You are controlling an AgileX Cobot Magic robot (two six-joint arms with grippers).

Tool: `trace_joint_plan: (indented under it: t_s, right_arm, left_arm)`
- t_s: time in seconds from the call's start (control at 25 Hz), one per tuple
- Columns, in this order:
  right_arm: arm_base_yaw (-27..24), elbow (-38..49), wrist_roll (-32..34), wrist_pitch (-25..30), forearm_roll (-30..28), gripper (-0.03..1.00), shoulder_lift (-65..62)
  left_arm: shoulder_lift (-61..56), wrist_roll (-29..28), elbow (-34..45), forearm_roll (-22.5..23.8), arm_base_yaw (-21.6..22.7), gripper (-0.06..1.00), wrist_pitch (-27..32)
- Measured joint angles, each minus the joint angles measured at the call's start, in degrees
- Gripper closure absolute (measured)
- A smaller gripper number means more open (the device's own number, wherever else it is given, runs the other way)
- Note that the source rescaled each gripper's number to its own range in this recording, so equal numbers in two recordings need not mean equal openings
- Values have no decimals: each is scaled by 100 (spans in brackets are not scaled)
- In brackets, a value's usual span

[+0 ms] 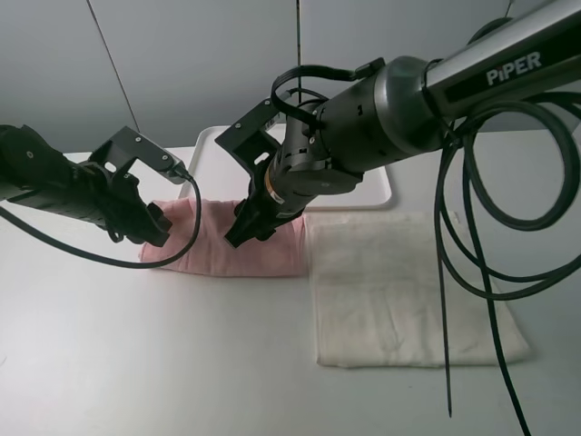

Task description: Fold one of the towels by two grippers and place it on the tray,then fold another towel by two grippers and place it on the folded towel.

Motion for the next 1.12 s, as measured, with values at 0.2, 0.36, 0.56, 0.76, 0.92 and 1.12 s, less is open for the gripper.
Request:
trace_joint_plan:
  t_s: [0.2, 0.36, 0.56, 0.76, 0.92, 1.12]
  right_arm:
    - [0, 0, 372, 208, -124, -2, 0]
    - [-5, -206, 137, 635, 250, -3, 0]
    - [-217, -757, -1600, 1063, 2360, -3, 0]
    - [-634, -1051, -3222, 1637, 4218, -3, 0]
    - [-736, -1063, -3580, 2112, 4530, -3, 0]
    - [-752, -1063, -3652, 2302, 4555, -3, 0]
  left_arm:
    - [0, -406, -13, -11, 3, -4, -185]
    - [26, -729, -86, -11, 191, -4, 201]
    - [330, -1531, -761, -22, 891, -4, 1616]
    - [583, -1819, -1246, -22, 1015, -4, 2279]
    - [810, -2355, -1549, 231, 951, 0, 2520]
    - [1276, -3113, -2062, 956, 951, 14, 3103]
